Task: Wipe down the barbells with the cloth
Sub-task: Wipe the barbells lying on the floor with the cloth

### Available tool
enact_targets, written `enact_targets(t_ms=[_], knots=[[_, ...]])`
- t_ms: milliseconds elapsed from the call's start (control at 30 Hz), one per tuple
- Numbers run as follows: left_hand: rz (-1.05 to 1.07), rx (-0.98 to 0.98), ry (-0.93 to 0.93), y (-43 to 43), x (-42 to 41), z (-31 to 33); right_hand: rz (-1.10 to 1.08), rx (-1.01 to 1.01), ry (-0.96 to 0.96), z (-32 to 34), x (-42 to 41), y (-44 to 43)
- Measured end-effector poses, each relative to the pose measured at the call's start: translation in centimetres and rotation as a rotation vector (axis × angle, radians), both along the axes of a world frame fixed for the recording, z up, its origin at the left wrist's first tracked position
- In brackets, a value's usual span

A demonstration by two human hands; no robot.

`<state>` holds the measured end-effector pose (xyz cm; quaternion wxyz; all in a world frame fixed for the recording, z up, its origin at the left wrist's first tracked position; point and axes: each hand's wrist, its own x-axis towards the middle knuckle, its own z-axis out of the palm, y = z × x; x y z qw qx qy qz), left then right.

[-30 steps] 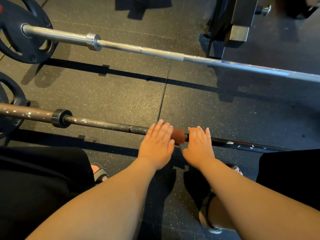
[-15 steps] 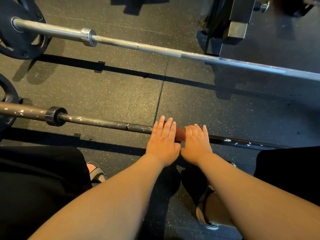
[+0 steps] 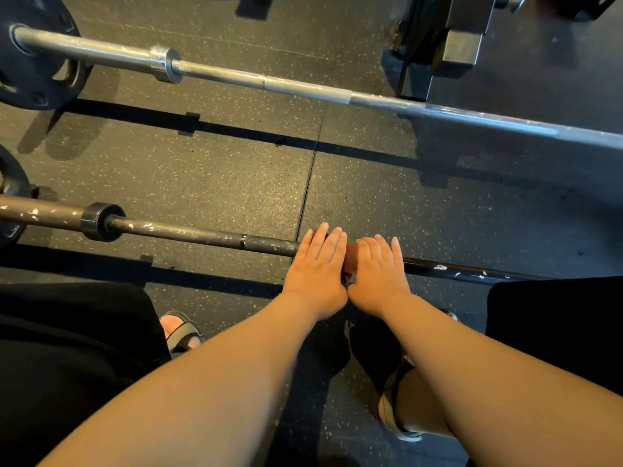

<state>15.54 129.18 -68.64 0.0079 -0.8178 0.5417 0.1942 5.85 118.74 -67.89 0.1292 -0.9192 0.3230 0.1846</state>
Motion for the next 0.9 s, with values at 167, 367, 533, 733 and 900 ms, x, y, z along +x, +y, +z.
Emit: enact_targets(t_ms=[167, 367, 533, 733, 900], knots=[[-0.071, 0.005, -0.019, 0.2, 1.4, 0.7, 0.014, 0.016, -0.006, 0.2, -0.1, -0.2], [-0.064, 0.018, -0.029, 1.9, -0.5, -0.1, -0.021, 0.004, -0.015, 0.1, -0.2, 0.5], [0.215, 0.066, -0.087, 3.8, 4.2, 0.4, -0.005, 0.019, -0.003, 0.3, -0.1, 0.0], [0.273, 0.091, -0.062, 3.0, 2.8, 1.3, -0.015, 0.008, -0.006, 0.4, 0.0, 0.3], [-0.003, 0.025, 0.010, 1.1, 0.2, 1.0, -0.018, 0.007, -0.004, 0.4, -0.1, 0.4]])
